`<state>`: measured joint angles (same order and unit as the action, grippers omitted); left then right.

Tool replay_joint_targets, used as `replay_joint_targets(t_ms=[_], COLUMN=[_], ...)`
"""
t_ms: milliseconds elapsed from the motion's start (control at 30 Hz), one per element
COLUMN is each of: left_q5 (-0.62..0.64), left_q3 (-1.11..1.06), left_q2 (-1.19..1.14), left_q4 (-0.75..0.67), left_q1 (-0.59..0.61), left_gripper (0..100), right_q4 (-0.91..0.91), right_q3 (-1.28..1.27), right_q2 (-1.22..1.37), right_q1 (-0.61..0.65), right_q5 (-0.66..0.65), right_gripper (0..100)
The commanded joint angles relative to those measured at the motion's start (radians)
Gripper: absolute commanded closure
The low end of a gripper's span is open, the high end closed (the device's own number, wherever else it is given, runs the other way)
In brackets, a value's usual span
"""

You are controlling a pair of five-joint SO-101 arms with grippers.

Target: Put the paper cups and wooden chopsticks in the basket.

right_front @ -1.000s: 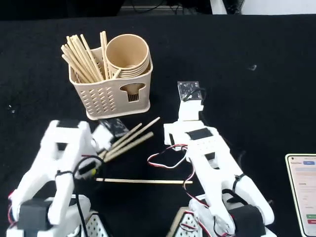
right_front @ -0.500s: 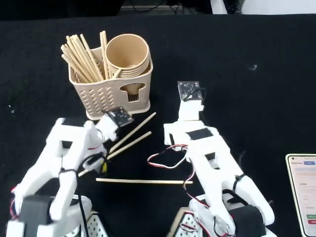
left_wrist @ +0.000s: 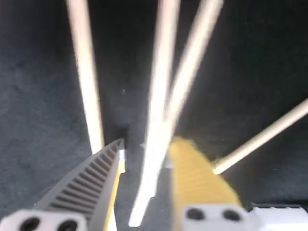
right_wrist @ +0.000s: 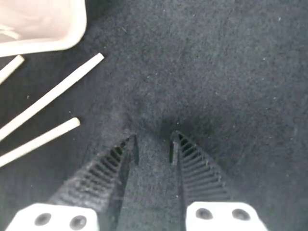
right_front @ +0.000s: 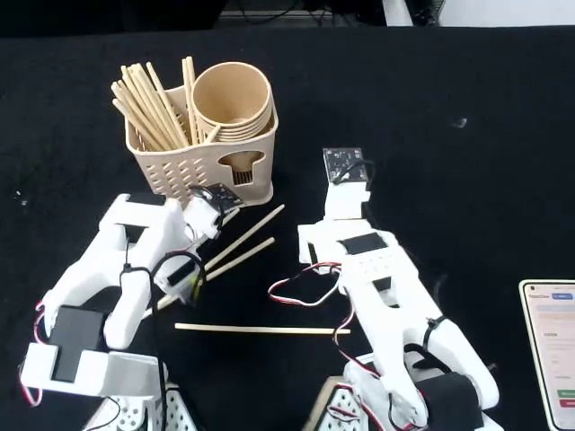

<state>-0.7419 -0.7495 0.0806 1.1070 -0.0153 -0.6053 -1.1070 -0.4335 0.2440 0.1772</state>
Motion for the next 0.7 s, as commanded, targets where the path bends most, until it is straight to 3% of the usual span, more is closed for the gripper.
replay_joint_targets(t_ms=[0, 133, 333, 667], left_q5=[0.009, 0.002, -0.095, -0.13], left_q3=[0.008, -0.027, 0.005, 0.01], left_q2=[-0.003, -0.002, 0.031, 0.45], left_q4=[0.0, 0.006, 0.181, 0.44], left_q1=[-0.008, -0.01, -0.002, 0.004], left_gripper=[96, 97, 97, 97], right_q4=[0.015, 0.015, 0.015, 0.015], right_q3=[-0.001, -0.001, -0.001, -0.001], right_q2=[-0.048, -0.048, -0.047, -0.048], right_q1=[-0.012, -0.012, -0.012, -0.014], right_q5=[-0.011, -0.011, -0.011, -0.009], right_gripper=[87.4, 87.4, 87.4, 87.4])
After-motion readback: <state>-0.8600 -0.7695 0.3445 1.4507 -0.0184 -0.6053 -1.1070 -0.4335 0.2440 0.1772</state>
